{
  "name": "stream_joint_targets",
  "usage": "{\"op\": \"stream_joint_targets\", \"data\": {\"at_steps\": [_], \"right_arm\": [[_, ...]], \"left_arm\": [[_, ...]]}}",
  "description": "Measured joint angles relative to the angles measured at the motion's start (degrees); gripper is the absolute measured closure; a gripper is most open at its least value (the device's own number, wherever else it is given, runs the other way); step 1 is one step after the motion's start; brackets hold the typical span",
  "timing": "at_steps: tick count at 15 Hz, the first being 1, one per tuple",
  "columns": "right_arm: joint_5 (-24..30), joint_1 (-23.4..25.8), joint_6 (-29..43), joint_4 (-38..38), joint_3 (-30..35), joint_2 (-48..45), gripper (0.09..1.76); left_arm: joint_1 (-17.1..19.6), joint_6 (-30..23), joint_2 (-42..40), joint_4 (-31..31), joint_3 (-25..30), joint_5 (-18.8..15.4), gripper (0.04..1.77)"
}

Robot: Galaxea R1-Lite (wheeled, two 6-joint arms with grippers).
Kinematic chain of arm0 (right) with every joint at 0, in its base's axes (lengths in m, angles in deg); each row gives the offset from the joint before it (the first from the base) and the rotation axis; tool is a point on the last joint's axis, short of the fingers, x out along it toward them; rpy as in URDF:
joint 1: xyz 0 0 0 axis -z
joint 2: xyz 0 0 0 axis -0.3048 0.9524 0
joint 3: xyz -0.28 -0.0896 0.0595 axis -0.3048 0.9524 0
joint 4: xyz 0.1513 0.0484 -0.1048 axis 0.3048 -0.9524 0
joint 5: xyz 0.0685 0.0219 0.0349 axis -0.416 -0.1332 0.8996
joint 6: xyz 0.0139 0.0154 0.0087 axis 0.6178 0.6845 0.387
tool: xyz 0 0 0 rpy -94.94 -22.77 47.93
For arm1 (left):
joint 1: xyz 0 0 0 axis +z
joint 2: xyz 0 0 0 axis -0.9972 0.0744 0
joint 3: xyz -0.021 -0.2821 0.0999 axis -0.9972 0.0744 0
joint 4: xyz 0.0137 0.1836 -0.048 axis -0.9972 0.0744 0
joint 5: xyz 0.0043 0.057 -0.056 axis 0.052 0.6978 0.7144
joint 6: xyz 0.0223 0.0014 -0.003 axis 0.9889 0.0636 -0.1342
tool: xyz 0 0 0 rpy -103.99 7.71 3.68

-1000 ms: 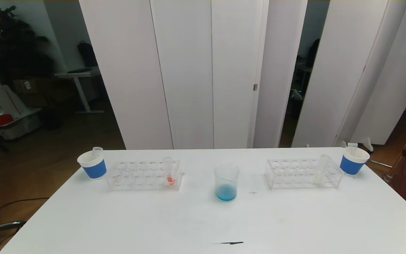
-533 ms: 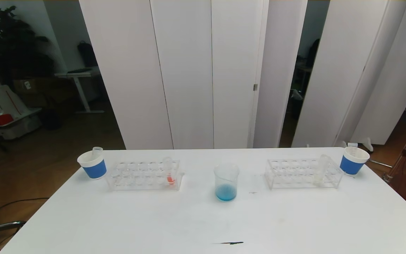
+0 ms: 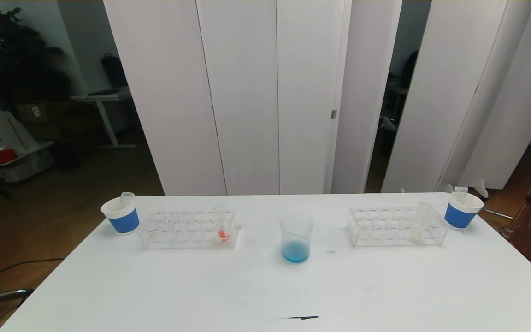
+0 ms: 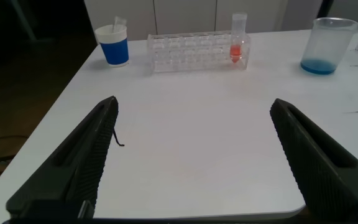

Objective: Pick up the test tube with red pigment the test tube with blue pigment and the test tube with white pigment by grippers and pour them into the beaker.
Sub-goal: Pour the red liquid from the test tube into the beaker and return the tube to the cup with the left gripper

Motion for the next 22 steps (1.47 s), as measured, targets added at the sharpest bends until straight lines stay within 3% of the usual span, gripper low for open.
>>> {"op": "stream_joint_targets", "data": {"at_steps": [12,22], "right_arm": [[0.00,0.05,-0.02,0.00,0.00,0.00,0.10],[-0.02,0.00,0.00,-0.02,0.00,0.00,0.10]], "left_arm": [[-0.02,-0.20,0.02,0.24,-0.17,0.00,0.06],[-0.02,-0.06,4.72,0.66,-10.18,-1.05,0.06]]}}
